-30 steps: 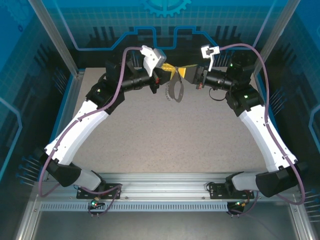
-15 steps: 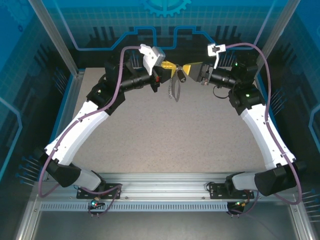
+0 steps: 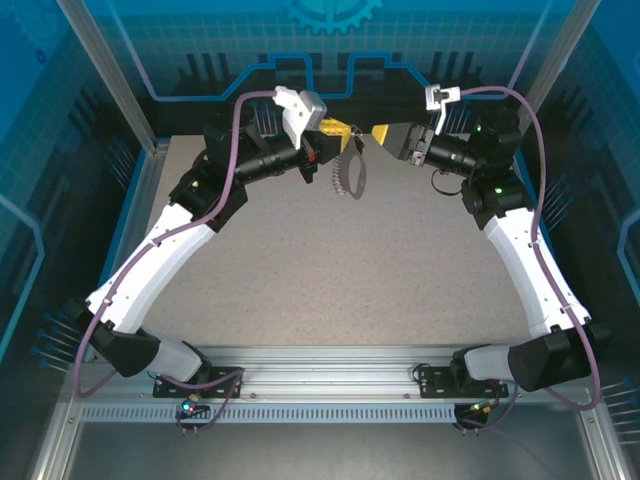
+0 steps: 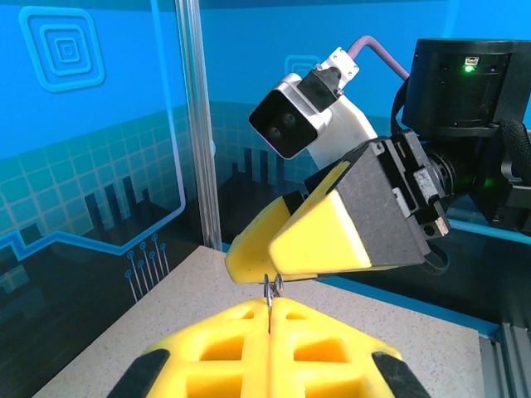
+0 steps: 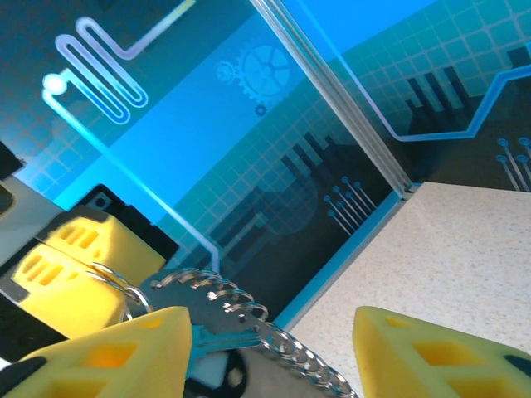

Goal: Put the keys on the keyring

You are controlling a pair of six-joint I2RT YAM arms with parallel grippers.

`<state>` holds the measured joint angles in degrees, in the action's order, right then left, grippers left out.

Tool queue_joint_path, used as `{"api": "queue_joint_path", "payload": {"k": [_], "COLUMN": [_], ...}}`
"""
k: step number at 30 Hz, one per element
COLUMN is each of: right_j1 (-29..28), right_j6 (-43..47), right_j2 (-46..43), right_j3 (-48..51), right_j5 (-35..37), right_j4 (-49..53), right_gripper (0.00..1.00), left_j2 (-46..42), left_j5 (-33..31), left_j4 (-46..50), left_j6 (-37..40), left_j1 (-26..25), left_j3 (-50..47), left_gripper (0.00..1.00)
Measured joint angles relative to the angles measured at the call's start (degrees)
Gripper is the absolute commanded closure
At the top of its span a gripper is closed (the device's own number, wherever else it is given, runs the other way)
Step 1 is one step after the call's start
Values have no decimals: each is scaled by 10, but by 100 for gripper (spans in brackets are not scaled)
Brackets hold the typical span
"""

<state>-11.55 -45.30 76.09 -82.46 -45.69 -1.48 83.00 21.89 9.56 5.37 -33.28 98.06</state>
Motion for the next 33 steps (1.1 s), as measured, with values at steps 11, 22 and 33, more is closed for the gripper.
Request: {"api": "queue_joint_path", "payload": {"k": [11,22,33], "right_j1": [-20,-43,-55], "right_j6": [-28,-46,-32], "right_j2": [26,38,33], "right_j3": [-30,-32,-25], "right_j5": [-29,-39,-40], "right_j4": [-54,-72,-52], "right_gripper": [54,90,84], "left_j2": [2,2,2], "left_j5": [19,26,37], "left_j4": [-52,-101,-162], "left_j6": [-58,-111,-177], "left_j1": [8,19,45], "left_j3": [-8,-37,-64], "left_gripper": [100,100,100]}}
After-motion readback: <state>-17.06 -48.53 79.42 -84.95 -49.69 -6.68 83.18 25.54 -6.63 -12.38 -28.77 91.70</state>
